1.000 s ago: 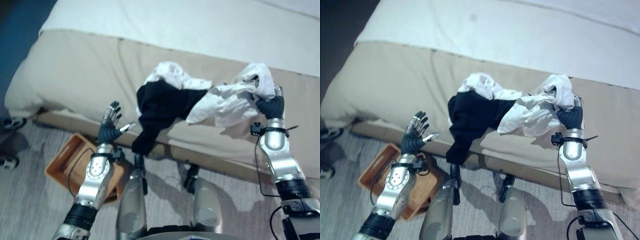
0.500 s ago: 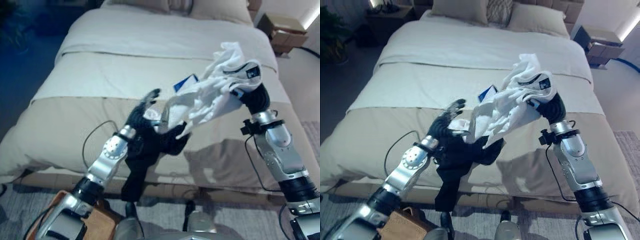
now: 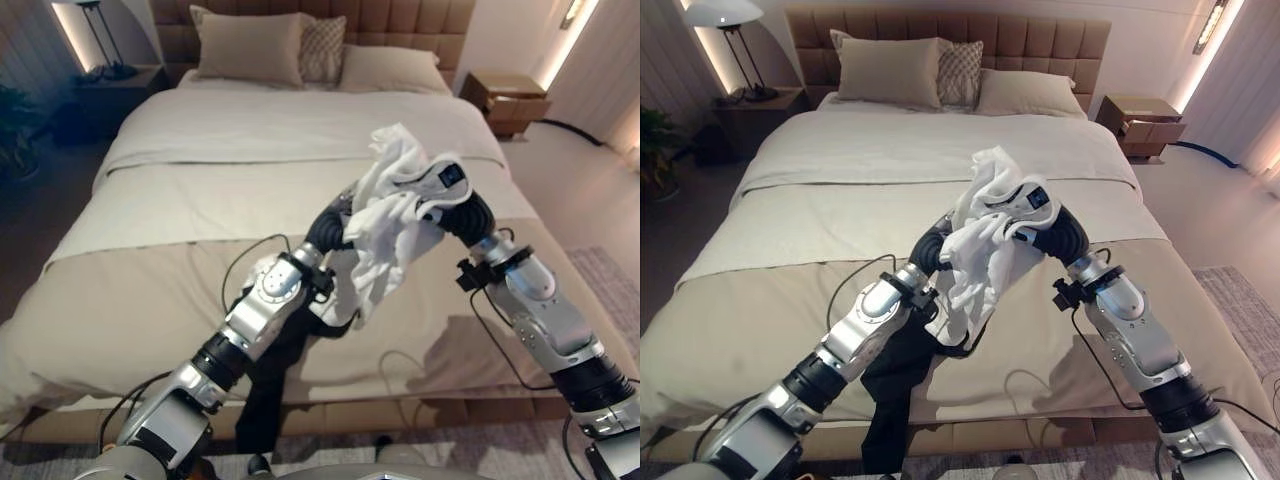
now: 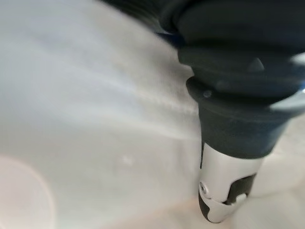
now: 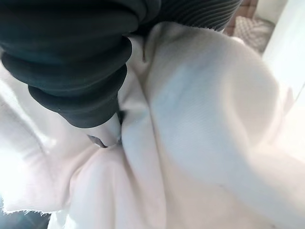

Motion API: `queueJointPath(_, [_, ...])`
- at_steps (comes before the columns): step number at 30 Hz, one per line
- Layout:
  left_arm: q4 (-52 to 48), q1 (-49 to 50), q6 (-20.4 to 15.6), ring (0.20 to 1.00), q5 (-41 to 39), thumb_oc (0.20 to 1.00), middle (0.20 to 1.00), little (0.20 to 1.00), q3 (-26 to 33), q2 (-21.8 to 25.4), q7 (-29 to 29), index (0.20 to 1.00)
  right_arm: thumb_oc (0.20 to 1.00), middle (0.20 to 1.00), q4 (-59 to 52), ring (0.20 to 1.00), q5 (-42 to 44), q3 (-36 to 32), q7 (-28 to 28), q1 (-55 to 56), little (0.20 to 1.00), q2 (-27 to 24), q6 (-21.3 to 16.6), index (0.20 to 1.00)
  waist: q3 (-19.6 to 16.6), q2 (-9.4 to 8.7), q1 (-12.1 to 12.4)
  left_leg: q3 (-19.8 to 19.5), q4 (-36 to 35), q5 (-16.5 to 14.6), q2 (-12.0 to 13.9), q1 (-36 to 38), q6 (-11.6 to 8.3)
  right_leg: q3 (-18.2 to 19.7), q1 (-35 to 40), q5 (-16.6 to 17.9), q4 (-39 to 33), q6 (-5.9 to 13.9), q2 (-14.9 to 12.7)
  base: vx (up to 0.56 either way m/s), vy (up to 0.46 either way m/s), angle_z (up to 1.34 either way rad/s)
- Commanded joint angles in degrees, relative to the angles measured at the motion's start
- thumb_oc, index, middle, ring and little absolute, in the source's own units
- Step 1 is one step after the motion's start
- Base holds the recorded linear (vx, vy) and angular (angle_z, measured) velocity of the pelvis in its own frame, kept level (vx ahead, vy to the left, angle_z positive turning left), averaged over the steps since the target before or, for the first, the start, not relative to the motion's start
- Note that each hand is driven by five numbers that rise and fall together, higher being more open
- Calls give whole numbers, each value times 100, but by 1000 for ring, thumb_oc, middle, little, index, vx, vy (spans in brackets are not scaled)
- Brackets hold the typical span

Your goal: Pick up clothes into the bucket

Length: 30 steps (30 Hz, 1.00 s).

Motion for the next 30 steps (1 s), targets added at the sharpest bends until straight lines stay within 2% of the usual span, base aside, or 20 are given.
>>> queueJointPath(1, [347,-526,-17,1000,-974,1000,1000,1000,94,-62,-439,1000,200,200,-303,200,47,-12,52,-206,200,-178,-271,200,-125,-160,85,44,361,-367,262,154,-232,-10,-124,519,-175,228,-139,51,1,-6])
queueJointPath(6, [207,-264,75,1000,-1305,1000,1000,1000,72,49,-721,1000,200,200,-158,200,-115,-213,66,103,200,-242,-275,200,-153,-155,70,14,391,-403,233,152,-224,-30,-77,516,-180,229,-157,7,0,0])
queueJointPath(10, [86,-123,80,1000,-1354,1000,1000,1000,76,35,-706,1000,200,200,-52,200,-337,-358,-51,205,200,-157,-276,200,-145,-161,87,-18,428,-423,222,125,-210,-67,-70,515,-173,232,-175,0,0,0])
queueJointPath(18, [-261,-45,106,1000,-1316,1000,1000,1000,77,-287,-422,1000,200,200,480,200,-1714,-721,-719,238,200,129,-90,200,-72,-169,138,-79,592,-510,193,42,-167,-95,-61,510,-151,220,-204,0,0,0])
queueJointPath(22, [-587,-265,180,1000,-941,1000,1000,1000,-181,-415,-240,1000,200,200,627,200,-2570,-815,-1062,104,200,332,63,200,-15,-160,192,-131,637,-521,194,3,-147,-121,-49,491,-129,214,-204,0,0,0])
queueJointPath(30, [-845,-453,430,1000,-741,1000,1000,1000,-689,-610,-388,1000,200,200,882,200,-2912,-757,-1358,-263,200,659,172,200,47,-121,238,-179,666,-536,194,-39,-122,-131,-48,465,-123,202,-198,-2,-5,5])
